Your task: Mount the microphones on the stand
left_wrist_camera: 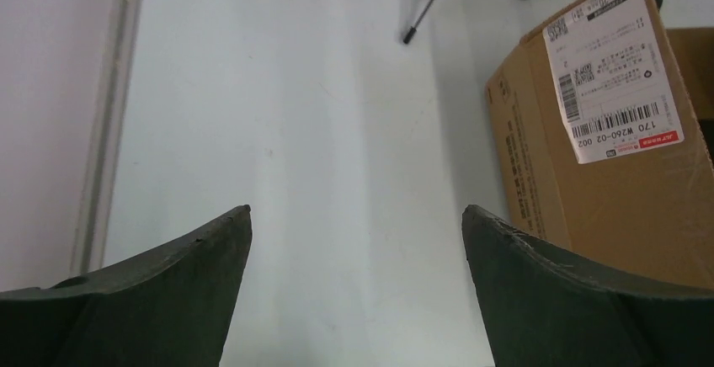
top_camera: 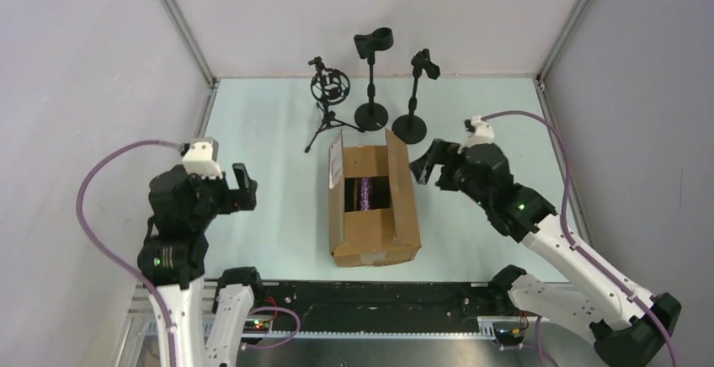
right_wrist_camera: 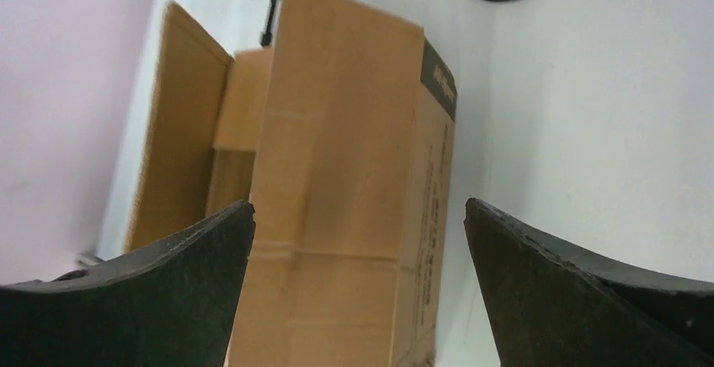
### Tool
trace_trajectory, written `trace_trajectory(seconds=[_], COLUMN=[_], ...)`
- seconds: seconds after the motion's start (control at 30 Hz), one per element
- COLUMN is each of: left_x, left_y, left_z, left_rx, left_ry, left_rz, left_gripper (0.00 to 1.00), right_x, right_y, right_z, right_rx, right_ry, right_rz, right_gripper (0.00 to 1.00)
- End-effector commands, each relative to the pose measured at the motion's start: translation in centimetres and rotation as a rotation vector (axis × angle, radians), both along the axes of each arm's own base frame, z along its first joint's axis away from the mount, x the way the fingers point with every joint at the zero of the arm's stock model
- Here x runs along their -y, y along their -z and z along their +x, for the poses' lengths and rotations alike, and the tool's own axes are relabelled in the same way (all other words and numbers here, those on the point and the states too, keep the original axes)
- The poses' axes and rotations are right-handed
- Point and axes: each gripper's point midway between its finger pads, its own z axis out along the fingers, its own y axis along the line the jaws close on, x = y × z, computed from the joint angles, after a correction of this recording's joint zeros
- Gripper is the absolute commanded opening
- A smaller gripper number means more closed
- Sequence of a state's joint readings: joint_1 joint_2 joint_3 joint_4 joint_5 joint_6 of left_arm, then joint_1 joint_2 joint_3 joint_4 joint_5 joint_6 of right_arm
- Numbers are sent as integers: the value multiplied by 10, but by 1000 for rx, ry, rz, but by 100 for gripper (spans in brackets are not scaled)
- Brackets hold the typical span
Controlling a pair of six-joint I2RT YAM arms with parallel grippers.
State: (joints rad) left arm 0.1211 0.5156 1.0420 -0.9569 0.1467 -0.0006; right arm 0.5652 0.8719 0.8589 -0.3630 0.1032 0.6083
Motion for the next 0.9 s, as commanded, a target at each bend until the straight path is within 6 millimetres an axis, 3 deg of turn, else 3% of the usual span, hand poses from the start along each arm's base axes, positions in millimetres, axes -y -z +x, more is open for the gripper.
trace_trajectory(seconds=[0.0,0.13,0.23,0.43,0.63,0.73,0.87], left_x=[23,60,65,105,150,160,174], left_y=[-1,-8,-12,-9,-7,-7,-11], left_z=[17,24,36,47,52,62,66], left_rx=[-46,-33,-22,6,-16,-19,-24], left_ry=[143,385,375,457,532,523,523], left_rz=[-61,-73,-22,-35,-50,-39,-41], left_gripper=[98,98,98,98,98,98,98], right_x=[11,-10,-28,-59,-68,-68,-70], right_y=[6,16,19,20,13,-3,-8], right_z=[-12,-17,-16,-20,-29,-39,-52], right_rx=[-11,-18,-2,10,53,101,108], right_ry=[100,98,101,75,68,60,31], right_rz=[-204,-300,-397,-460,-518,-519,-503], right_gripper=[100,100,100,100,100,100,100])
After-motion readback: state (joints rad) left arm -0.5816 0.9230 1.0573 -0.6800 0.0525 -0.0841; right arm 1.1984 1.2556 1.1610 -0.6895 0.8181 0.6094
